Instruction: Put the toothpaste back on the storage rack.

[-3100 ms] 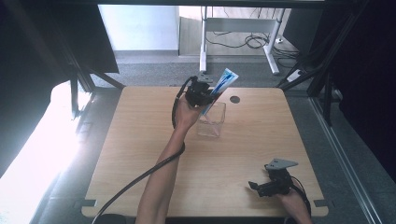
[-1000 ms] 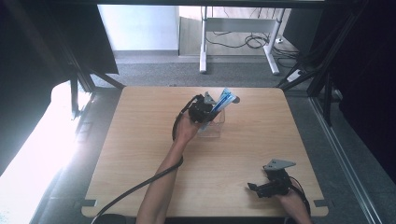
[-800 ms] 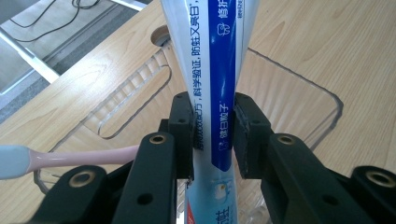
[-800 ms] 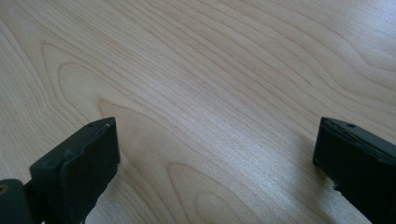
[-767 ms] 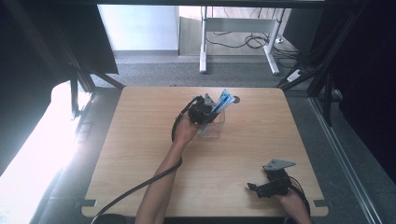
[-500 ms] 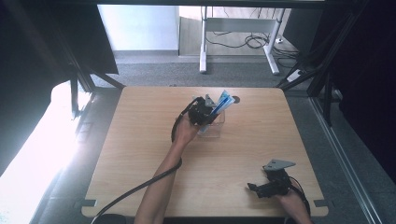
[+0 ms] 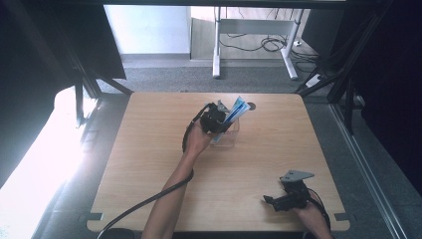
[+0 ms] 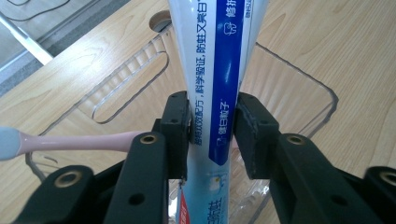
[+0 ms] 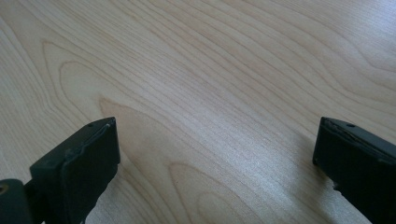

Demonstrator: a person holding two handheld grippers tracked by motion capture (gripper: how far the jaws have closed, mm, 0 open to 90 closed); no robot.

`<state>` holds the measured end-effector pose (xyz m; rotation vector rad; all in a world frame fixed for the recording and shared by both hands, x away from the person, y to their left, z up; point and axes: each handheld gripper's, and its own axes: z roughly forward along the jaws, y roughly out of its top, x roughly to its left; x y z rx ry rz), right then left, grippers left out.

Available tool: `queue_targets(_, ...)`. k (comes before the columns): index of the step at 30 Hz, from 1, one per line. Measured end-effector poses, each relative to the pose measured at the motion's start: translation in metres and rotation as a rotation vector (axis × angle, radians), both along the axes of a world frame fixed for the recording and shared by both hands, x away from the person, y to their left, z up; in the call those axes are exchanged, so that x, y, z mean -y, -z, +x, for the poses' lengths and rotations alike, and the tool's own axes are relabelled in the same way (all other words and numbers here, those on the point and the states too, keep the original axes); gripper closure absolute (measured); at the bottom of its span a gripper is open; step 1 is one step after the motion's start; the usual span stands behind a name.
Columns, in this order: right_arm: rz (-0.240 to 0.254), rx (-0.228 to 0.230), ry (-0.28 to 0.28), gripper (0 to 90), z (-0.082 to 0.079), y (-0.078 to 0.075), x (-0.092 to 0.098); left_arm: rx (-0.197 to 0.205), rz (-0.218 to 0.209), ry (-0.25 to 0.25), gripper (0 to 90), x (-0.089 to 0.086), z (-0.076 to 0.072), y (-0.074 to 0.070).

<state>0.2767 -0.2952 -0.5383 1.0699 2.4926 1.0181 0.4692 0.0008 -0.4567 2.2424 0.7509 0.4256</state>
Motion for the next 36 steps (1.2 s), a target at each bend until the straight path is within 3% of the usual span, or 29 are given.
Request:
queue_targets(8, 0.001, 0.0, 0.001, 0.5, 0.0, 0.0, 0.0, 0.002, -0.015, 0.002, 49.9, -0.001, -0.003, 0.001)
queue_targets(14, 0.004, 0.0, -0.001, 0.5, 0.0, 0.0, 0.0, 0.006, -0.052, 0.003, 38.3, -0.003, -0.004, -0.004)
queue_targets(18, 0.003, 0.0, -0.001, 0.5, 0.0, 0.0, 0.0, -0.009, -0.053, 0.016, 29.1, -0.002, -0.006, -0.007)
queue_targets(26, 0.007, 0.008, 0.001, 0.5, 0.0, -0.001, 0.0, -0.029, -0.078, 0.038, 20.3, -0.003, -0.011, -0.011)
queue_targets(30, 0.01, 0.012, 0.006, 0.6, -0.001, -0.001, 0.0, -0.036, -0.068, 0.043, 15.0, -0.003, -0.013, -0.013)
queue_targets(33, 0.009, 0.01, 0.004, 0.6, -0.001, -0.001, 0.0, -0.027, -0.057, 0.046, 14.3, -0.004, -0.016, -0.015)
queue_targets(36, 0.009, 0.011, 0.004, 0.6, -0.001, -0.001, -0.001, -0.022, -0.072, 0.05, 13.6, -0.005, -0.018, -0.017)
